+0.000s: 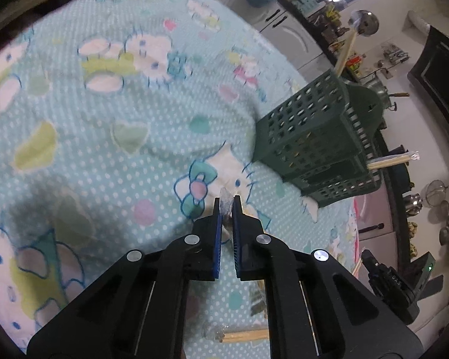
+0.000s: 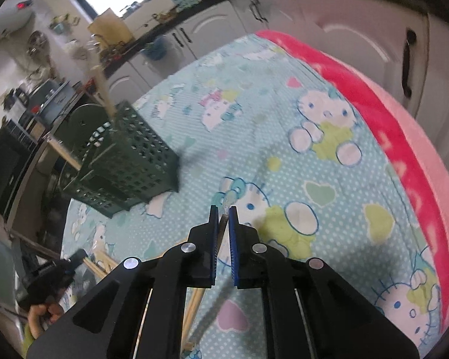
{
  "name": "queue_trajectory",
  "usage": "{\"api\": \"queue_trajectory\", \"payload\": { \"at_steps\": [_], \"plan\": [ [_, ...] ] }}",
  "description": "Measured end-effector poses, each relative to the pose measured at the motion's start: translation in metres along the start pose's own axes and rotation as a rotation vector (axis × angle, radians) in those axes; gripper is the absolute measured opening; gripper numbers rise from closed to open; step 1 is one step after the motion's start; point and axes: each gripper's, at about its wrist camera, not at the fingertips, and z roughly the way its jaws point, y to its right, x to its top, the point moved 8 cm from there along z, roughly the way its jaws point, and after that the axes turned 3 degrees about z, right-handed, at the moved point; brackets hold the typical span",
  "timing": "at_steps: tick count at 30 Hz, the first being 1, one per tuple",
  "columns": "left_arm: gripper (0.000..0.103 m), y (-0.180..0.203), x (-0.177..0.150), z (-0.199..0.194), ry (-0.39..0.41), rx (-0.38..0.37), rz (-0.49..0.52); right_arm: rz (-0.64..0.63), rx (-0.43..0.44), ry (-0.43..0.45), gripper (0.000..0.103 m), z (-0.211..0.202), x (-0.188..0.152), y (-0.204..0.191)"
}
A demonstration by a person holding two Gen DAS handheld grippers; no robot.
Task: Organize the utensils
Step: 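Close the left tool on a wrapped chopstick while the right tool grasps another, then lift both chopsticks upright and carry them above the green holder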
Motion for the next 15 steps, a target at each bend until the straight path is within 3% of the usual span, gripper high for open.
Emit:
{"api": "queue_trajectory", "payload": {
  "at_steps": [15],
  "plan": [
    [0.003, 0.026, 0.035, -0.065, 0.191, -0.007, 0.114, -0.233, 0.061, 0.083, 0.006, -0.031, 0.007, -0.073]
  ]
}}
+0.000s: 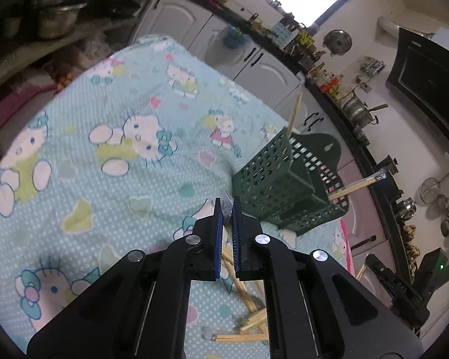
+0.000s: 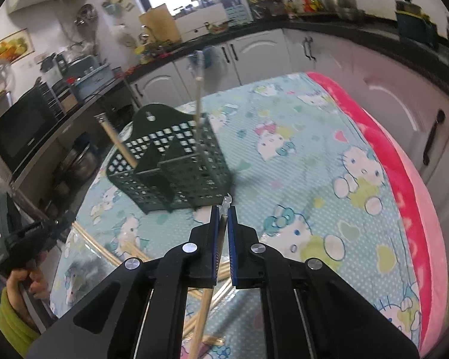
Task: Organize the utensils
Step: 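Lift both chopsticks upright and carry them above the green holder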
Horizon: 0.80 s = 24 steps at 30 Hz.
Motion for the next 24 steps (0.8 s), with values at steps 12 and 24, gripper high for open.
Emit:
{"api": "queue_trajectory", "payload": {
  "at_steps": [12, 24],
  "plan": [
    [0.003, 0.038, 0.006, -0.026, 0.046, -0.059, 0.089, -0.099, 0.027, 0.023, 0.005, -0.013, 0.002, -0.031],
    [0.002, 0.093, 0.027, -0.046, 0.086, -0.143, 0.188, -0.175, 0.09, 0.075, 0.005, -0.033, 0.021, -0.063]
  ]
}}
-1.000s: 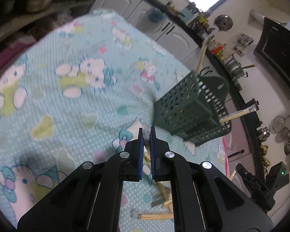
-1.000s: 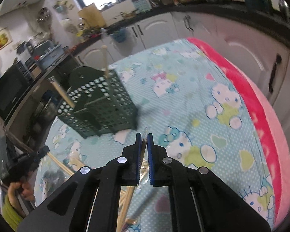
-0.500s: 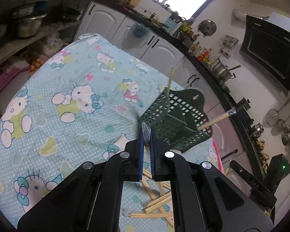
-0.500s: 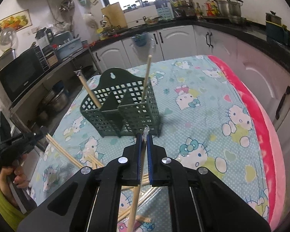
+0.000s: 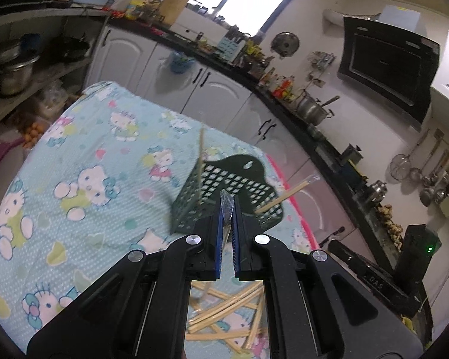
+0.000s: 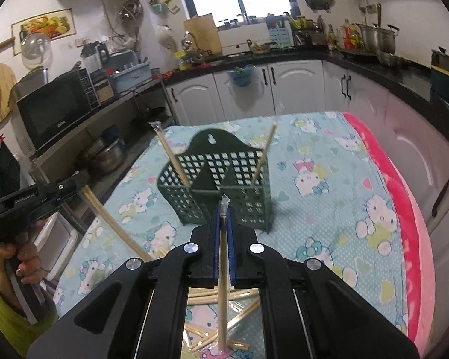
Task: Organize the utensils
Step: 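Lift both chopsticks upright and carry them above the green holder, then lower both chopsticks into the holder slots and open both tools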
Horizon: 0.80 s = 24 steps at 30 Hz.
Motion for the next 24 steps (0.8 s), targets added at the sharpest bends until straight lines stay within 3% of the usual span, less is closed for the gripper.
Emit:
{"api": "queue_trajectory", "payload": {
  "at_steps": [13, 24],
  "plan": [
    [0.002, 0.048, 0.036, 0.008, 0.033, -0.073, 0.101, -0.069, 0.056, 0.096, 0.005, -0.009, 0.054, -0.032],
    [0.002, 0.077, 0.098, 0.023, 0.088, -0.133, 0.202, -0.094, 0.042, 0.219, 0.005, -0.01, 0.129, -0.039]
  ]
}}
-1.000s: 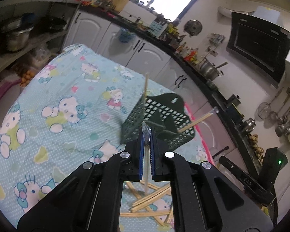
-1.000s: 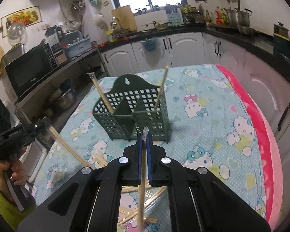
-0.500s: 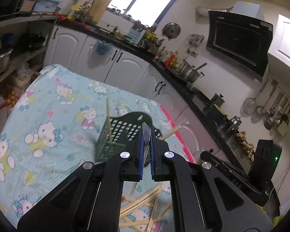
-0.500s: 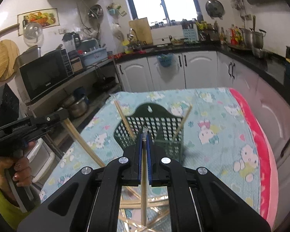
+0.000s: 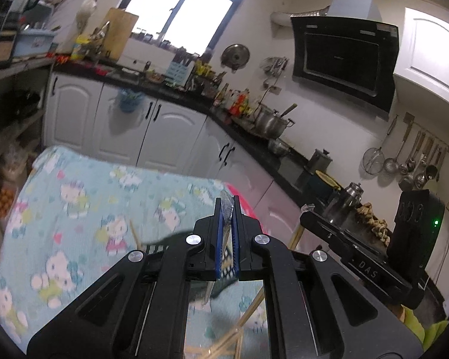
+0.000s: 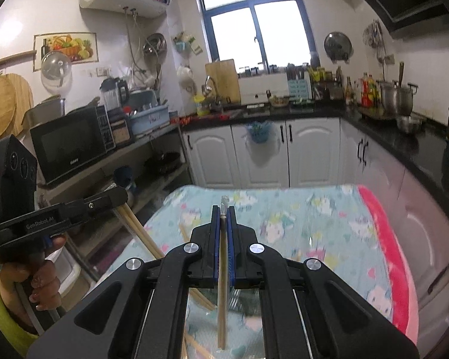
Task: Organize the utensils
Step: 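Lower both chopsticks into the holder slots and open both tools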
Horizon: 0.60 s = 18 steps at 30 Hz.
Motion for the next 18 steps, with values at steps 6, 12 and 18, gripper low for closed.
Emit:
{"api": "queue_trajectory", "payload": {
  "at_steps": [6, 12, 18],
  "plan": [
    [0.002, 0.005, 0.03, 0.008, 0.042, -0.002, 0.07, -0.035, -0.023, 0.075, 0.005, 0.007, 0.036, -0.001],
    [0.002, 0.004, 0.042, 0.016, 0.065, 0.02, 0.113, -0.052, -0.024, 0.128, 0.005, 0.013, 0.053, -0.003],
    [0.002, -0.003, 0.036, 0.035, 0.04, 0.041, 0.115, -0.119, -0.051, 0.189, 0.005, 0.02, 0.057, -0.006]
  ]
}}
